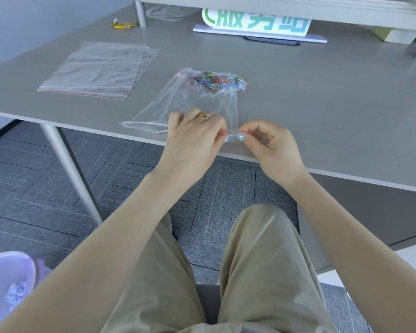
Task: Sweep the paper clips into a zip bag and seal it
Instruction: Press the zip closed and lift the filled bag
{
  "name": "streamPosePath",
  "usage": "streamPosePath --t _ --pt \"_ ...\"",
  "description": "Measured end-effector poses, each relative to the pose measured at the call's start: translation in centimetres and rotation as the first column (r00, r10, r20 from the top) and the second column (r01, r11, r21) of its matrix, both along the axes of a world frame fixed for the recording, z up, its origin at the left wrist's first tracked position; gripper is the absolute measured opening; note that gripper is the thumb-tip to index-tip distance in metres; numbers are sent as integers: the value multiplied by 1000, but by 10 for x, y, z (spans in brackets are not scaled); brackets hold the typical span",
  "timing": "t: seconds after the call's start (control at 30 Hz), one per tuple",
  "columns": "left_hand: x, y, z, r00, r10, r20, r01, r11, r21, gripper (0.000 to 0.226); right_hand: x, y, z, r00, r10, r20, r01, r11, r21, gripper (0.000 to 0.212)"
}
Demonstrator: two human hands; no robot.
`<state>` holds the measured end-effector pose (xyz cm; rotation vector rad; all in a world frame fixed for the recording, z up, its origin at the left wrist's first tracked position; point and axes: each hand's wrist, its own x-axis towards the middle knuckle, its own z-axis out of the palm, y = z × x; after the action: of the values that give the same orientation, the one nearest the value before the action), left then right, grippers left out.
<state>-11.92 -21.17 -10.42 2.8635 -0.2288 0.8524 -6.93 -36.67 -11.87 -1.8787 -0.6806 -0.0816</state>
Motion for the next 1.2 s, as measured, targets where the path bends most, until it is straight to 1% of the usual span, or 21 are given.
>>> streamPosePath --t 0.07,0.17,0.27,0.37,0.47,0.53,0.63,0.77,0.9,1.03,1.13,1.2 --pt "0 2 1 1000 -5 2 5 1000 16 20 1 -1 2 1000 15 -28 -15 1000 2 18" --pt "-1 2 1 1000 -23 7 22 997 73 16 2 -1 6 990 99 -99 -99 995 0 16" --pt "-2 -1 1 999 -30 12 29 997 74 15 0 0 11 986 131 -102 -138 988 -71 14" --pt "-4 -2 1 1000 -27 -4 27 1000 -5 21 -3 0 15 996 91 -21 -93 986 -135 4" --pt "-3 2 3 1000 -1 -14 0 999 -42 20 -2 -2 16 999 12 45 -5 988 -154 4" --pt "-2 6 4 1000 7 -21 -8 999 -39 16 0 -2 15 998 -29 55 37 988 -152 8" --pt "0 6 7 1000 6 -10 -6 1000 6 16 4 2 18 997 -54 55 63 978 -200 10" --pt "-1 6 10 1000 -3 8 3 1000 11 18 3 10 27 985 -28 172 78 953 -292 5" --pt "-3 8 9 1000 19 5 -19 999 -37 13 1 13 30 953 -15 302 134 917 -376 8" --pt "-3 16 11 999 49 6 -49 997 -57 22 1 17 22 933 -37 358 175 916 -361 13" --pt "-2 17 13 999 36 13 -36 999 8 24 0 22 24 926 -28 376 165 928 -335 10" --pt "-2 17 13 999 31 10 -32 999 36 27 1 26 28 907 -1 421 162 924 -346 8"
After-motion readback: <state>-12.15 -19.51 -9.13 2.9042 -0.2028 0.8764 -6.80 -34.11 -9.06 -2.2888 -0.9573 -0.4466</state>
